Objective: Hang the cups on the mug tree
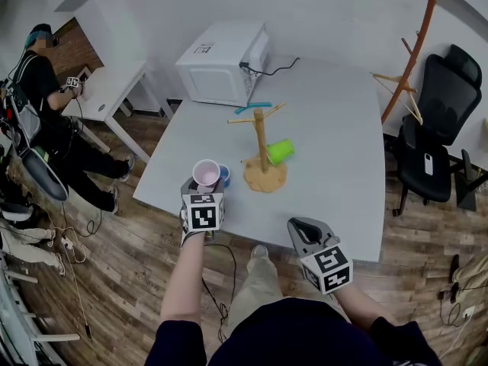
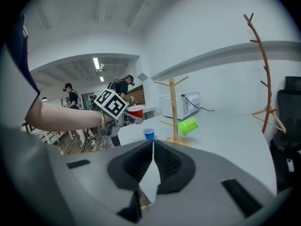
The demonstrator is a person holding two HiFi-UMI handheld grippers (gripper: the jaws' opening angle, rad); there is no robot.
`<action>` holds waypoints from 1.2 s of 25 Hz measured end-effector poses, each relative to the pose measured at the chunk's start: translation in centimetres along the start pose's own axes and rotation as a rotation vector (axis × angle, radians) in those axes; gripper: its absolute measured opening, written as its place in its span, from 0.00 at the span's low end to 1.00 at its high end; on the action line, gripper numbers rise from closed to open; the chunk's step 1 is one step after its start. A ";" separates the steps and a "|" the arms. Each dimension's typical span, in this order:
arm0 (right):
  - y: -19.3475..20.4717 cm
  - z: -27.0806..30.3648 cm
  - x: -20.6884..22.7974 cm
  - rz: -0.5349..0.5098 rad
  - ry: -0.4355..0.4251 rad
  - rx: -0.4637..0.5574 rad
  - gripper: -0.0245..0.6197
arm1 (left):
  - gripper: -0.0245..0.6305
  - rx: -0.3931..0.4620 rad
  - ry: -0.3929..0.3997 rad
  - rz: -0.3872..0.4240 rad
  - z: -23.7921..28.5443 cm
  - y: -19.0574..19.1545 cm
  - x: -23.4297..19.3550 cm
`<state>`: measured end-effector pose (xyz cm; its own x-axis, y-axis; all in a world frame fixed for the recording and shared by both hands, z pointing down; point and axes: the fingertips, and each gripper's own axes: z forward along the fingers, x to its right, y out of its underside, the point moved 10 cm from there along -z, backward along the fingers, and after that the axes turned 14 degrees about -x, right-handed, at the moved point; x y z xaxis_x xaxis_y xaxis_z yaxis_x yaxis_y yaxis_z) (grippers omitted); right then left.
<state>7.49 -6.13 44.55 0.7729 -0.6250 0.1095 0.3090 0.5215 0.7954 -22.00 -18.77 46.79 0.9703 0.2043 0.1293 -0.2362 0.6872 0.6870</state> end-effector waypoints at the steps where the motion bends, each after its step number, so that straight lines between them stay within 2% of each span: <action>1: 0.1 -0.3 0.0 0.000 0.001 0.003 0.09 | 0.47 0.004 0.003 0.010 -0.1 -0.5 0.1; 12: 1.1 -2.3 -0.3 0.012 0.013 0.019 0.09 | 0.47 -0.020 0.030 0.160 -1.8 -5.9 2.4; 19: 1.8 -3.0 -0.5 0.021 0.017 0.016 0.09 | 0.47 -0.026 -0.004 0.270 -2.4 -9.4 2.6; 30: 2.0 -3.4 -0.8 0.027 0.016 0.024 0.09 | 0.47 -0.032 -0.076 0.403 -3.2 -12.7 3.0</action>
<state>9.38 -2.58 44.03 0.7896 -0.6013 0.1221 0.2744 0.5240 0.8063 -16.25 -24.66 36.20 0.8005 0.4103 0.4370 -0.5986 0.5842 0.5481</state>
